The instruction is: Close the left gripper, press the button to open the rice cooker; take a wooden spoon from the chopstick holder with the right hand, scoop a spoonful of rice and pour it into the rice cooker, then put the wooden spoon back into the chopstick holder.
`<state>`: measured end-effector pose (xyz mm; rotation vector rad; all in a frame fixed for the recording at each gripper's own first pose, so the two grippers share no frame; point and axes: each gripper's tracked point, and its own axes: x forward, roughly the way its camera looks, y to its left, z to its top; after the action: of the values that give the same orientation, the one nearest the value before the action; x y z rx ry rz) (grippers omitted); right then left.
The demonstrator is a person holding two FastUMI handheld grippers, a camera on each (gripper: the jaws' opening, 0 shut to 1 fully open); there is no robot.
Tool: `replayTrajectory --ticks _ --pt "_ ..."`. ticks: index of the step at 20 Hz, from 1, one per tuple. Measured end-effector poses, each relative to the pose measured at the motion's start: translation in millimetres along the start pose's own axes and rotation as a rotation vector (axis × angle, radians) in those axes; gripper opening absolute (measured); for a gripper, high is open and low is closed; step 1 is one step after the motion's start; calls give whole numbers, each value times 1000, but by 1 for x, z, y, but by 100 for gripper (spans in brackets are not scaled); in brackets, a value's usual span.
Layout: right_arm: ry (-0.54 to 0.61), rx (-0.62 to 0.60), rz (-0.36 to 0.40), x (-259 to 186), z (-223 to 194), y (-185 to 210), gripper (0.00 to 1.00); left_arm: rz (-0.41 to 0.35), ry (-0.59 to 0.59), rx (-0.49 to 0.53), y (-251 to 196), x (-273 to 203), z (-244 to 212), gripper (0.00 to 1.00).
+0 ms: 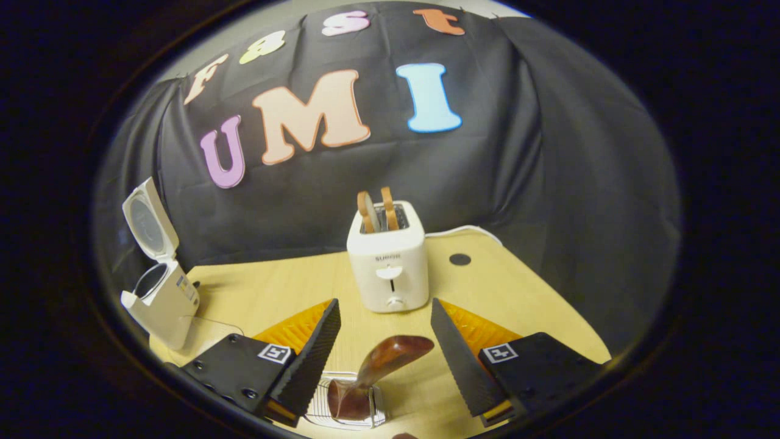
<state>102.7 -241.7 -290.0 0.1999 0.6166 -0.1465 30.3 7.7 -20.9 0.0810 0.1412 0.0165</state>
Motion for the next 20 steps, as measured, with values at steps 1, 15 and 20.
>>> replayTrajectory --ticks 1,15,20 --pt "25 5 8 3 -10 1 96 1 4 5 -2 0 -2 93" --pt "82 14 130 -10 -41 41 20 -32 35 2 -14 -5 -17 93" --pt "-11 -17 68 -35 -2 44 20 -67 67 -50 -1 6 -30 93"
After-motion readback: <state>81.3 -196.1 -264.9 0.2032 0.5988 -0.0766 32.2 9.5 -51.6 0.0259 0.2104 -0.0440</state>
